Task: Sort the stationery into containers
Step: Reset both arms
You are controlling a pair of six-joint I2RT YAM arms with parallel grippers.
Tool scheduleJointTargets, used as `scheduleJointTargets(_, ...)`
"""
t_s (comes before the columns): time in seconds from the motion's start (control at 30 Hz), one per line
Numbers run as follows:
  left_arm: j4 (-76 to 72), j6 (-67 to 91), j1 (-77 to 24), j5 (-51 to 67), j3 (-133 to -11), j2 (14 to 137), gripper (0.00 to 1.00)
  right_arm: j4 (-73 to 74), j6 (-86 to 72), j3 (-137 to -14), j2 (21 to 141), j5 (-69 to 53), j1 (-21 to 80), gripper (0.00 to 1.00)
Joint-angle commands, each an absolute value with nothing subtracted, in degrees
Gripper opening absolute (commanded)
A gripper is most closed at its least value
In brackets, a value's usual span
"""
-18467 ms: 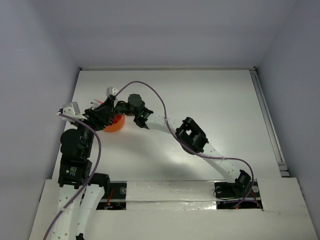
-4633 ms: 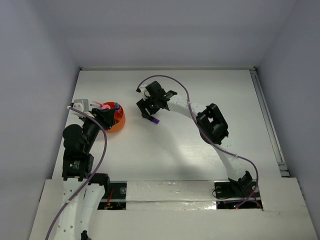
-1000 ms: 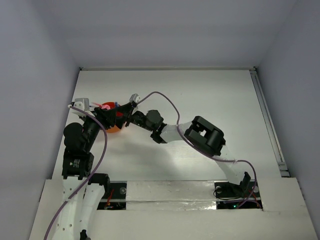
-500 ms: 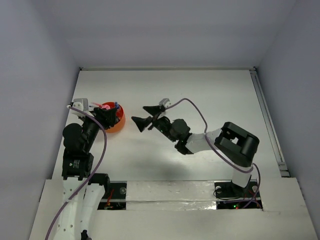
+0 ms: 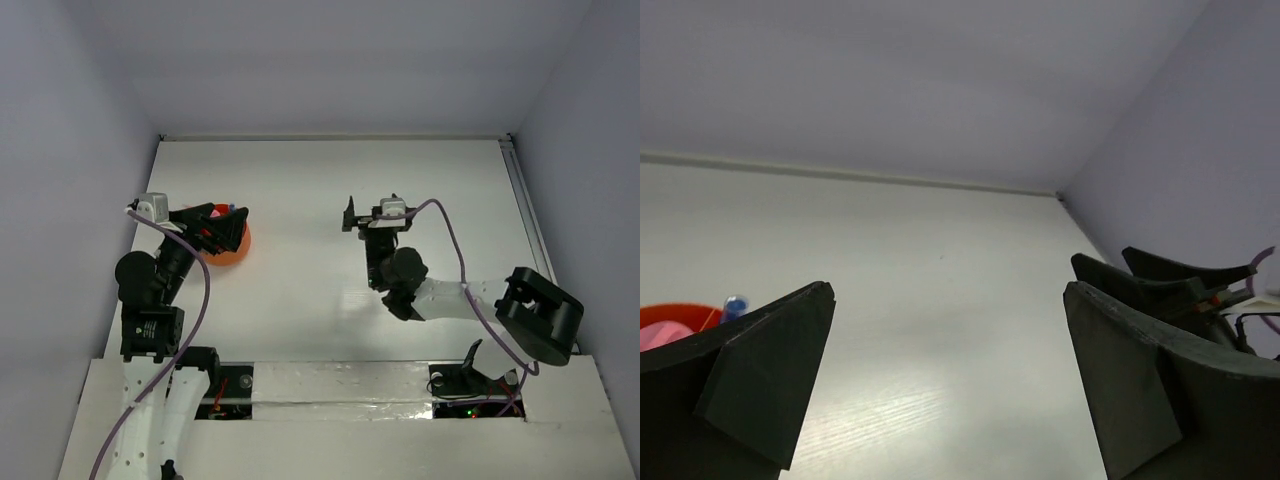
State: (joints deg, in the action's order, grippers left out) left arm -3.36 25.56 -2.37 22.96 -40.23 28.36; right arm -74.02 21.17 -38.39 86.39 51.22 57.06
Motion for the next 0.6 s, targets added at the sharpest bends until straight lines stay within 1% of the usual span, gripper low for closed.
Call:
scheduleJointTargets(0.0,-11.94,29.08,-2.02,25.84,-43.07,28.48,0.99,-98.09,28.04,-35.26,82.89,56.95,56.78,1.00)
scheduleJointTargets(0.23,-16.43,31.29,-2.02,27.42,-40.52,28.92,0.99,-97.91,21.62,-27.43,75.15,55.81,52.30,1.00)
scheduleJointTargets(0.37,-16.61,31.03,-2.02,27.60,-40.78,29.44,0.99,-97.74,21.89,-26.54,72.51,53.97,52.29,1.00)
scheduleJointTargets(0.57,-16.96,30.41,-2.02,27.25,-41.39,29.53,0.99,-90.45,19.25,-27.77,71.45,51.95,52.29,1.00)
